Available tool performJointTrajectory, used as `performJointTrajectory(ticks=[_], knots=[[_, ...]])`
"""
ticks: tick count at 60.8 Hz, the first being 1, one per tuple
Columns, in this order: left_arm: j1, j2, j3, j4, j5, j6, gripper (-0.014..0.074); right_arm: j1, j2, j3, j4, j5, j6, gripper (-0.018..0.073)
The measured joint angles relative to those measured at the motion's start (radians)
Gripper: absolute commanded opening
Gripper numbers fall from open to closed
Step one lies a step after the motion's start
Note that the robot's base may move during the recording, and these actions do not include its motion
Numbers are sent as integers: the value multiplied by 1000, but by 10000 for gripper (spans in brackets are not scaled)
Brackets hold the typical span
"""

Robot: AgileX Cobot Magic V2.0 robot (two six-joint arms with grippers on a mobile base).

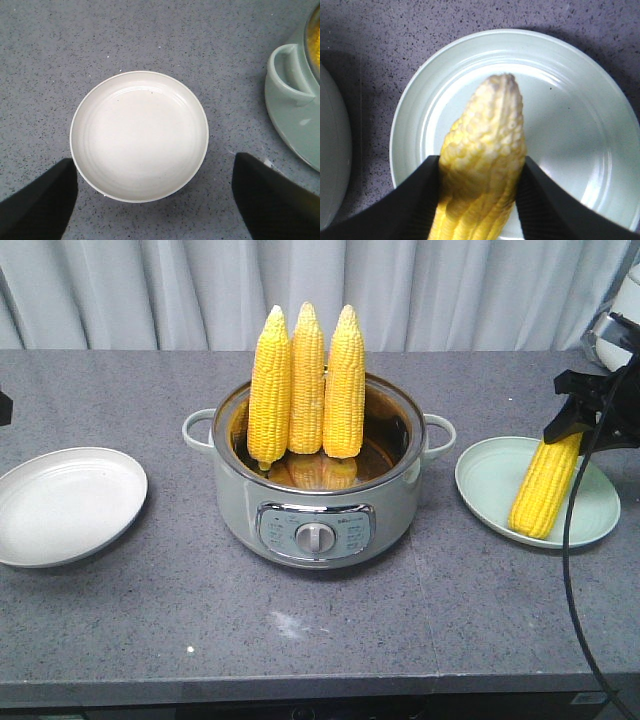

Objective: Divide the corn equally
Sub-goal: 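Lower the corn onto the green plate and open the right gripper, then reach the left gripper to the corn cob nearest the white plate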

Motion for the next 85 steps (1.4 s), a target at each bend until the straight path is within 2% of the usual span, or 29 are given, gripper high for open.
performJointTrajectory(ticks=[7, 15, 32, 40, 50, 58, 71, 80, 85], knots=[[0, 0, 0, 0, 0, 0, 593, 0, 0, 0, -5, 0, 1, 570], [0, 0, 0, 1, 0, 0, 593, 0, 0, 0, -9, 0, 0, 641], [0, 0, 0, 1, 0, 0, 593, 0, -31, 0, 11, 0, -64, 612], [0, 0, 0, 1, 0, 0, 593, 0, -112, 0, 67, 0, -120, 596], [0, 0, 0, 1, 0, 0, 593, 0, -253, 19, 90, 3, -168, 590], [0, 0, 0, 1, -1, 0, 593, 0, -415, 152, 106, -63, -238, 590], [0, 0, 0, 1, -8, 0, 593, 0, -682, 454, 154, -255, -386, 590], [0, 0, 0, -9, -35, 7, 593, 0, -763, 525, 172, -319, -436, 590], [0, 0, 0, -62, -86, 55, 593, 0, -773, 528, 177, -327, -439, 590]])
